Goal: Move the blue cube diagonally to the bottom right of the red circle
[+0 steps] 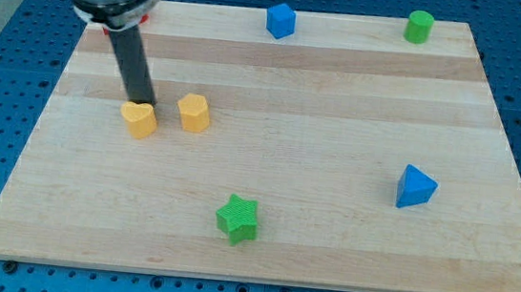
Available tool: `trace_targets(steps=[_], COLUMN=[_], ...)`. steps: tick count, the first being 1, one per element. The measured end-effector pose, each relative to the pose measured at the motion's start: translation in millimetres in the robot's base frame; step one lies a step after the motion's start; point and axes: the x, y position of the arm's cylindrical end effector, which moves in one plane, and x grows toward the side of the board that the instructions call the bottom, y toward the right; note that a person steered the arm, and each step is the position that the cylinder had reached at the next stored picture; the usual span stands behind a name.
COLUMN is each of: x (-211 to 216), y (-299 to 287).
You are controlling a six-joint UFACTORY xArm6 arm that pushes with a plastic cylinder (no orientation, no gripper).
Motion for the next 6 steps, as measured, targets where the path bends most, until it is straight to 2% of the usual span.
trace_targets(steps=[1,2,3,4,5,6], x=[0,18,30,17,8,8], y=[-73,-78,-19,42,76,54])
